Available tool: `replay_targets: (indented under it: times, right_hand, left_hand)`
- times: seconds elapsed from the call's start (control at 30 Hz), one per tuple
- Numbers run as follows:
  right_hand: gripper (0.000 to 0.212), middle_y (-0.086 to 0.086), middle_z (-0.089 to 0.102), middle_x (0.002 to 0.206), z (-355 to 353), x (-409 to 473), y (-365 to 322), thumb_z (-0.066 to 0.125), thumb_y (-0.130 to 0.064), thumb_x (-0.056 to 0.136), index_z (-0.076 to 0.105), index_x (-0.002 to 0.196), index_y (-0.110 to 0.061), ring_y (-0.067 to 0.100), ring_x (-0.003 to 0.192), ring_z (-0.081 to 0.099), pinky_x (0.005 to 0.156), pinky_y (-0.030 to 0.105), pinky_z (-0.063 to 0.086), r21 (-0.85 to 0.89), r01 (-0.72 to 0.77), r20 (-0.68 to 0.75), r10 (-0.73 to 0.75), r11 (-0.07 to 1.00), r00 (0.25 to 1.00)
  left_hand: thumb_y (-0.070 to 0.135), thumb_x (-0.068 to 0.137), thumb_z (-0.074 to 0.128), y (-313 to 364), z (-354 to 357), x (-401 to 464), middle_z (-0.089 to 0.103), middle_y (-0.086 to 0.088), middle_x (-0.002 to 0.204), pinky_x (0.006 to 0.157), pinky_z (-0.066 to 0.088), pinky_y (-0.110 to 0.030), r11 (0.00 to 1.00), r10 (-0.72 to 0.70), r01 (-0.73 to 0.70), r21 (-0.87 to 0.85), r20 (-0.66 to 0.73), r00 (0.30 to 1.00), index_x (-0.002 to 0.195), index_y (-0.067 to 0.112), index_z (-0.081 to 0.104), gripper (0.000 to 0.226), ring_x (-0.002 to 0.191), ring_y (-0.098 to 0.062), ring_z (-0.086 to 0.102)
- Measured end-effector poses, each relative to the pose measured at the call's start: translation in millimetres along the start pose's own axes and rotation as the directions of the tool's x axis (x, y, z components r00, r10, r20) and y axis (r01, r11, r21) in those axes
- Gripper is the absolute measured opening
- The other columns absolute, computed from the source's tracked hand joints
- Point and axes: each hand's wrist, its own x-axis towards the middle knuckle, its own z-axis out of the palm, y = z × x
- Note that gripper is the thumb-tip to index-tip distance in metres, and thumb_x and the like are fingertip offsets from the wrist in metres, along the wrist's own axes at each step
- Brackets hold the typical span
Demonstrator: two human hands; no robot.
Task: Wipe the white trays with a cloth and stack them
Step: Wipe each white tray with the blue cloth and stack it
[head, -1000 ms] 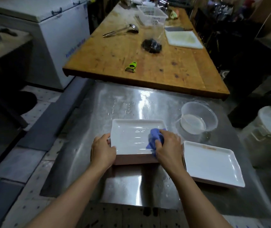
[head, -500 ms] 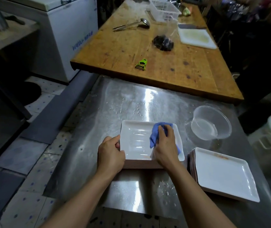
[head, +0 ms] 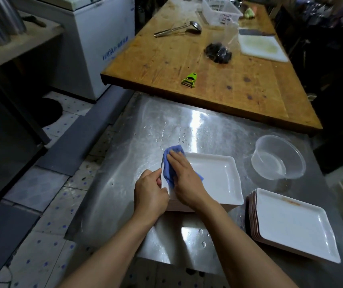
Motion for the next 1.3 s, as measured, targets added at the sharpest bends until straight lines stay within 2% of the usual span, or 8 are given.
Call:
replay_targets:
  times: [0.07, 0.2, 0.33, 0.5, 0.7, 0.9, 1.1, 1.3]
  right_hand:
    - [0.031, 0.007, 0.052, 0.104, -4, -10, -2, 0.039, -0.001, 0.083, 0.055, 0.108, 0.007, 0.017, 0.1, 0.045, 0.088, 0.027, 0.035, 0.1, -0.001, 0.007, 0.0, 0.995, 1.0]
    - [0.029, 0.007, 0.056, 0.092, -12, -26, -9, 0.039, 0.011, 0.079, 0.059, 0.098, 0.004, 0.018, 0.083, 0.05, 0.075, 0.021, 0.037, 0.137, -0.003, 0.049, -0.003, 0.991, 0.999]
    - [0.034, 0.011, 0.061, 0.111, -11, -43, -10, 0.045, 0.013, 0.078, 0.064, 0.104, 0.001, 0.02, 0.103, 0.053, 0.09, 0.022, 0.038, 0.076, 0.024, 0.004, -0.024, 0.997, 1.0]
    - [0.026, 0.007, 0.06, 0.103, -5, -60, -11, 0.048, 0.002, 0.085, 0.064, 0.103, -0.006, 0.021, 0.094, 0.05, 0.085, 0.034, 0.04, -0.013, 0.077, -0.015, -0.077, 0.997, 0.997]
    - [0.021, 0.005, 0.062, 0.101, -5, -71, -6, 0.051, -0.003, 0.084, 0.064, 0.1, -0.009, 0.026, 0.094, 0.053, 0.082, 0.035, 0.037, -0.147, 0.048, -0.081, -0.06, 0.988, 0.995]
    - [0.028, -0.003, 0.056, 0.114, -33, -104, 39, 0.044, -0.006, 0.081, 0.06, 0.102, -0.014, 0.018, 0.11, 0.048, 0.099, 0.036, 0.029, -0.323, -0.156, -0.174, 0.103, 0.933, 0.979]
    - [0.035, -0.005, 0.041, 0.138, -50, -105, 64, 0.04, -0.015, 0.09, 0.049, 0.124, -0.019, 0.01, 0.135, 0.028, 0.115, 0.036, -0.003, -0.473, -0.313, -0.199, 0.247, 0.824, 0.948]
    - [0.064, -0.001, 0.009, 0.156, -68, -66, 81, 0.048, -0.022, 0.089, 0.021, 0.146, -0.009, 0.019, 0.144, 0.011, 0.114, 0.033, 0.016, -0.538, -0.246, -0.117, 0.217, 0.806, 0.969]
  left_hand:
    - [-0.008, 0.067, 0.051, 1, 0, 0, 0.042, 0.0, 0.069, 0.055, 0.027, -0.027, 0.999, -0.026, 0.027, -0.018, 0.012, 1.0, 0.064, 0.007, 0.044, 0.017, 0.062, -0.019, 0.039]
    - [-0.009, 0.072, 0.051, -1, -2, 1, 0.046, -0.005, 0.076, 0.066, 0.041, -0.035, 0.991, -0.087, 0.093, -0.1, 0.061, 0.994, 0.08, 0.002, 0.06, 0.016, 0.071, -0.028, 0.049]
    - [-0.01, 0.074, 0.043, -5, -5, 5, 0.047, -0.009, 0.078, 0.077, 0.05, -0.046, 0.97, -0.116, 0.139, -0.201, 0.121, 0.986, 0.088, 0.006, 0.065, 0.03, 0.074, -0.034, 0.052]
    - [0.001, 0.086, 0.044, -1, -6, 7, 0.065, -0.015, 0.095, 0.083, 0.053, -0.047, 0.951, -0.165, 0.194, -0.24, 0.138, 0.977, 0.092, 0.019, 0.068, 0.031, 0.088, -0.035, 0.06]
    - [0.007, 0.079, 0.062, 9, 0, 6, 0.067, -0.01, 0.09, 0.073, 0.041, -0.026, 0.983, -0.179, 0.178, -0.034, -0.008, 0.984, 0.103, 0.016, 0.066, 0.026, 0.091, -0.028, 0.06]
    - [0.004, 0.08, 0.059, 10, 4, 7, 0.065, -0.013, 0.1, 0.079, 0.047, -0.032, 0.989, -0.134, 0.136, 0.063, -0.029, 0.991, 0.112, 0.012, 0.063, 0.033, 0.096, -0.029, 0.059]
    - [-0.001, 0.076, 0.052, 11, 7, 2, 0.056, -0.011, 0.088, 0.064, 0.039, -0.029, 0.992, -0.09, 0.096, 0.086, -0.068, 0.994, 0.082, 0.009, 0.061, 0.015, 0.08, -0.03, 0.052]
    - [-0.006, 0.072, 0.051, 13, 9, 1, 0.041, -0.001, 0.07, 0.048, 0.023, -0.026, 0.994, -0.022, 0.034, 0.108, -0.11, 0.994, 0.053, 0.02, 0.032, 0.037, 0.061, -0.023, 0.039]
